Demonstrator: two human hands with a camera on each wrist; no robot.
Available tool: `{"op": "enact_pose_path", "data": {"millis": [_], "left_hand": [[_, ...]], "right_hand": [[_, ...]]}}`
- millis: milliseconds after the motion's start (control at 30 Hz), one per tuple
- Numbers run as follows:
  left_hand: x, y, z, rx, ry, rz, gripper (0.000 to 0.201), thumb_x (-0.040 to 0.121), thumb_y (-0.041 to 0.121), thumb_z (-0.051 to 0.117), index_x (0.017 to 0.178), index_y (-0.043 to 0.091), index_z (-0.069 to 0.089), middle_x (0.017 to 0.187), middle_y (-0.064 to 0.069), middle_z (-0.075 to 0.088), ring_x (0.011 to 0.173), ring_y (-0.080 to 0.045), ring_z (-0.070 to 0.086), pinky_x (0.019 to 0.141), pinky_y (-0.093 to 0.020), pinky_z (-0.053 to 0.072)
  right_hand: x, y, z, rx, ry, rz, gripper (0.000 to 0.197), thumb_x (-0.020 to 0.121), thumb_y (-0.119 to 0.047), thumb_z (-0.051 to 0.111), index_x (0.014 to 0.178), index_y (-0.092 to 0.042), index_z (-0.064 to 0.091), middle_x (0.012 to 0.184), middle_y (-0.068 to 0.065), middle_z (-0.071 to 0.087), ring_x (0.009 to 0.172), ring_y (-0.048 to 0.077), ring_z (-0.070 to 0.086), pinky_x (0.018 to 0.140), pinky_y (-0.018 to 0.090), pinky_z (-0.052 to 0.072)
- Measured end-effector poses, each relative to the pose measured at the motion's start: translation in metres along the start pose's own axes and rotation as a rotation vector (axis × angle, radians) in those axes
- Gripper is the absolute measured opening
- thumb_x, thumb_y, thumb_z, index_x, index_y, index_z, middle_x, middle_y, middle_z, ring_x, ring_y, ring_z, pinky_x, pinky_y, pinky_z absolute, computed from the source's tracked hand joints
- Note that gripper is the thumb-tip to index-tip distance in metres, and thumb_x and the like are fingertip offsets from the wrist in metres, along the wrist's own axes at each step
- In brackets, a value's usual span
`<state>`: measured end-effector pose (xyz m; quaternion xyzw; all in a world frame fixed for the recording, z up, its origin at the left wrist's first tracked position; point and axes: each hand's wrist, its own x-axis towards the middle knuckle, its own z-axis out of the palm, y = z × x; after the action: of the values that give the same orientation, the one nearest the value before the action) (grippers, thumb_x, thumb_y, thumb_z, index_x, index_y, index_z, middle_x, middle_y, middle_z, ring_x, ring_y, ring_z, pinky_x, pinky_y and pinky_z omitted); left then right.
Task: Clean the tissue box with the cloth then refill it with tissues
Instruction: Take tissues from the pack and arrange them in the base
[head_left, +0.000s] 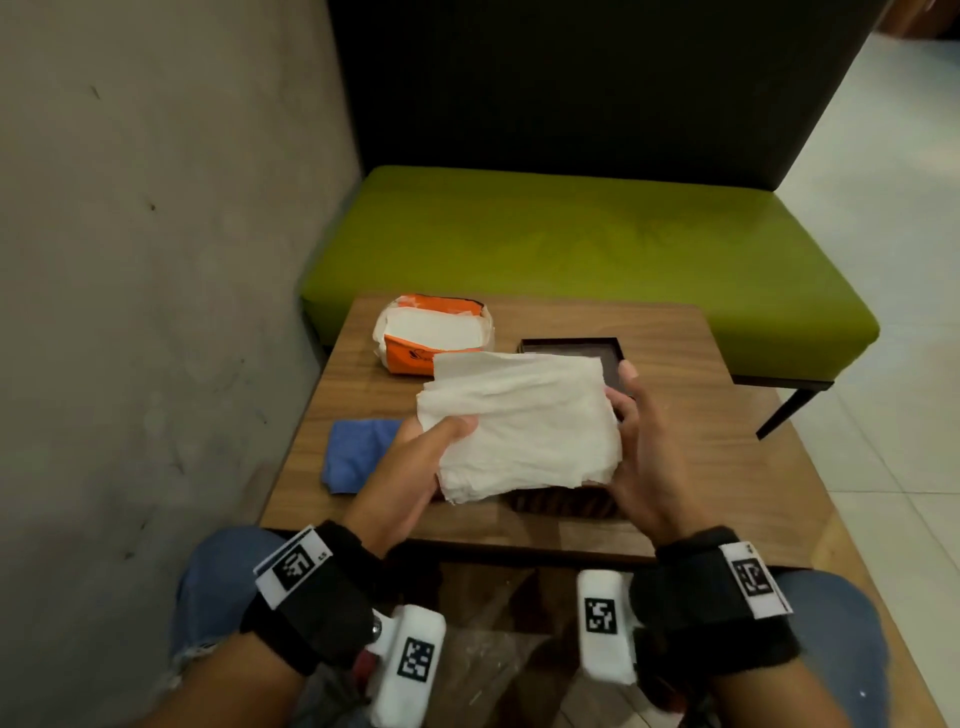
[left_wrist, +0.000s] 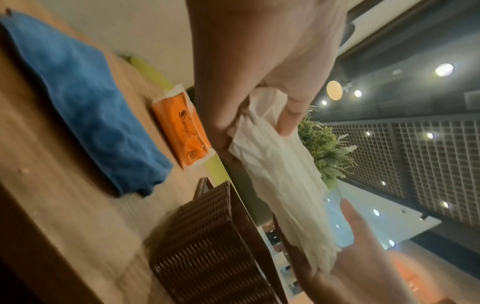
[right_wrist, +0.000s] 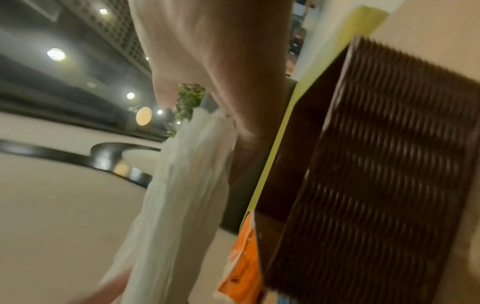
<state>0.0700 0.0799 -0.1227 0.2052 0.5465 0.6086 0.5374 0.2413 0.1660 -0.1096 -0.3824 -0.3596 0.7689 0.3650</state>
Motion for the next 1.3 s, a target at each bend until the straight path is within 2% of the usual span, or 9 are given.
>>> {"op": "enact_pose_path", "data": {"millis": [200, 333, 433, 567, 700, 767, 1033, 1167, 1300], "left_hand": [[0.004, -0.001, 0.017, 0.071, -0.058, -0.112, 0.03, 0.092, 0.015, 0.049, 0.121, 0.011, 0.054, 0.112, -0.01, 0.067, 0.101, -0.021, 0.064, 0.076, -0.027, 0.053], [0.014, 0.007, 0.025, 0.102, -0.096, -0.134, 0.026, 0.095, 0.014, 0.039, 0.114, 0.009, 0.057, 0.107, -0.013, 0.067, 0.095, -0.024, 0.064, 0.083, -0.035, 0.054], [0.027, 0.01, 0.036, 0.326, -0.135, -0.012, 0.029, 0.096, 0.013, 0.043, 0.124, 0.015, 0.049, 0.118, -0.003, 0.063, 0.109, -0.019, 0.06, 0.096, -0.037, 0.048], [0.049, 0.01, 0.047, 0.492, -0.096, 0.102, 0.031, 0.091, 0.015, 0.06, 0.118, 0.02, 0.046, 0.122, -0.006, 0.059, 0.106, -0.017, 0.06, 0.092, -0.033, 0.05], [0.06, 0.003, 0.053, 0.677, -0.112, 0.176, 0.042, 0.086, 0.017, 0.067, 0.123, 0.02, 0.048, 0.114, -0.003, 0.059, 0.103, -0.02, 0.059, 0.089, -0.036, 0.05], [0.063, -0.003, 0.052, 0.768, -0.081, 0.262, 0.037, 0.083, 0.012, 0.069, 0.117, 0.02, 0.053, 0.111, -0.003, 0.058, 0.101, -0.024, 0.059, 0.086, -0.04, 0.051], [0.061, -0.01, 0.049, 1.169, -0.179, 0.379, 0.027, 0.085, 0.011, 0.062, 0.11, 0.018, 0.058, 0.094, 0.001, 0.063, 0.081, -0.015, 0.058, 0.068, -0.028, 0.045], [0.069, -0.006, 0.057, 1.537, -0.294, 0.372, 0.029, 0.084, 0.024, 0.06, 0.112, 0.018, 0.057, 0.109, -0.005, 0.062, 0.105, -0.024, 0.055, 0.085, -0.04, 0.047], [0.064, -0.008, 0.063, 1.73, -0.185, 0.482, 0.041, 0.086, 0.031, 0.062, 0.119, 0.009, 0.052, 0.124, -0.009, 0.045, 0.117, -0.027, 0.038, 0.094, -0.036, 0.04]], "right_hand": [[-0.007, -0.001, -0.002, -0.354, 0.033, -0.016, 0.031, 0.091, -0.024, 0.057, 0.123, -0.022, 0.057, 0.113, -0.007, 0.067, 0.099, 0.011, 0.065, 0.071, 0.026, 0.052], [-0.005, -0.018, -0.023, -0.492, 0.08, 0.01, 0.036, 0.088, -0.002, 0.052, 0.121, -0.016, 0.058, 0.113, 0.004, 0.068, 0.101, 0.023, 0.065, 0.076, 0.036, 0.056], [0.005, -0.032, -0.042, -0.552, 0.166, -0.025, 0.034, 0.09, -0.004, 0.055, 0.123, -0.013, 0.057, 0.115, 0.007, 0.068, 0.102, 0.026, 0.065, 0.081, 0.04, 0.055], [0.02, -0.045, -0.063, -0.685, 0.25, -0.074, 0.035, 0.089, -0.006, 0.061, 0.122, -0.008, 0.053, 0.116, 0.011, 0.065, 0.101, 0.029, 0.064, 0.081, 0.049, 0.057], [0.026, -0.041, -0.073, -0.914, 0.267, -0.157, 0.023, 0.089, -0.007, 0.063, 0.109, -0.011, 0.051, 0.093, 0.001, 0.06, 0.082, 0.019, 0.059, 0.062, 0.031, 0.048], [0.029, -0.035, -0.074, -1.027, 0.252, -0.185, 0.026, 0.088, -0.009, 0.065, 0.109, -0.012, 0.05, 0.088, -0.001, 0.058, 0.078, 0.017, 0.057, 0.065, 0.034, 0.049], [0.035, -0.026, -0.076, -1.691, 0.086, -0.135, 0.026, 0.093, -0.016, 0.051, 0.119, -0.016, 0.055, 0.113, 0.013, 0.064, 0.118, 0.034, 0.049, 0.096, 0.051, 0.041], [0.038, -0.027, -0.064, -1.974, 0.016, -0.017, 0.019, 0.096, -0.021, 0.048, 0.113, -0.017, 0.056, 0.123, 0.009, 0.06, 0.125, 0.032, 0.041, 0.099, 0.047, 0.033], [0.031, -0.013, -0.053, -2.086, 0.129, -0.087, 0.045, 0.091, -0.025, 0.055, 0.132, -0.018, 0.04, 0.133, 0.011, 0.045, 0.122, 0.033, 0.041, 0.096, 0.047, 0.037]]}}
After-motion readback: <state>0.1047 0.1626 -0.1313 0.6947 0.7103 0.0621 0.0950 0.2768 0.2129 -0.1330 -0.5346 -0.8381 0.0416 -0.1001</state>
